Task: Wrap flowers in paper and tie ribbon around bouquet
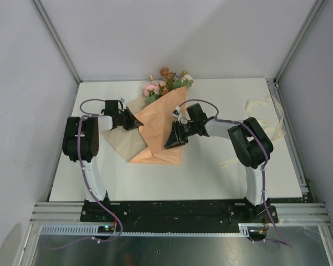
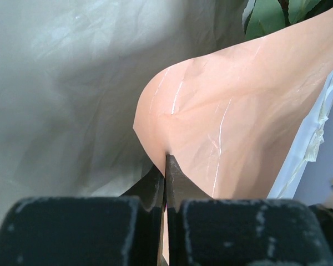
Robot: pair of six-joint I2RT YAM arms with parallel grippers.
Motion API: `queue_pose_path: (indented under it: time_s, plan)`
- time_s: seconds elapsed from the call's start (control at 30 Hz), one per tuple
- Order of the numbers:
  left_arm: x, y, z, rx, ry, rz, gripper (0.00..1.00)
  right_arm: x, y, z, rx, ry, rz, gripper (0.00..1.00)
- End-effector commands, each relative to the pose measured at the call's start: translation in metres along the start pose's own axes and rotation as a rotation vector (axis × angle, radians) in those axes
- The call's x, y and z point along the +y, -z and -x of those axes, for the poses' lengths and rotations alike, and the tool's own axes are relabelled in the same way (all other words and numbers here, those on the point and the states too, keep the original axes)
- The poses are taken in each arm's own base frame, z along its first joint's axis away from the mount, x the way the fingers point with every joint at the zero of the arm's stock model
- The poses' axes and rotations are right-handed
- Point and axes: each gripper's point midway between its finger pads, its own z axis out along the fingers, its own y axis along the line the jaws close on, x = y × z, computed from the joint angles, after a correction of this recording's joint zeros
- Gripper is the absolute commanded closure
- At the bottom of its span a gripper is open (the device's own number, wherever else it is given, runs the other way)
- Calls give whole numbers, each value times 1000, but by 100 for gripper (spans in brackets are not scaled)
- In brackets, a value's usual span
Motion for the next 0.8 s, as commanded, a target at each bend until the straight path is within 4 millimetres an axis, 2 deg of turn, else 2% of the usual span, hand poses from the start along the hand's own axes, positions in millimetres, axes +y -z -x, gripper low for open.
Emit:
queue_pose_path:
  time_s: [0.0, 0.2, 0.27, 0.33, 0.4, 0.47, 0.57, 0.67, 0.73, 0.77]
  plan:
    - [1, 1, 14, -40, -17, 33, 100, -36, 0, -46, 131, -44, -79, 76]
    - [2, 2, 15, -39, -27, 37, 100, -69, -2, -58, 153, -122, -123, 83]
    - [-4, 5, 16, -36, -38, 15, 99, -80, -3, -60, 154, -156, -135, 84]
    - [-15, 14, 20, -41, -69, -21, 84, -87, -4, -62, 157, -180, -144, 85]
    - [-30, 31, 26, -63, -122, -69, 71, -92, -5, -64, 161, -191, -152, 86]
    - [-44, 62, 38, -112, -168, -109, 60, -94, -5, -66, 165, -201, -158, 86]
    - [-69, 116, 45, -182, -254, -163, 51, -97, -5, -68, 167, -217, -160, 86]
    - [-94, 146, 21, -171, -339, -247, 47, -97, -5, -68, 168, -224, -155, 87]
    - [-111, 152, -11, -107, -361, -319, 51, -96, -5, -68, 169, -229, -149, 87]
    - [-121, 147, -37, -41, -369, -356, 53, -96, -6, -68, 168, -230, -147, 87]
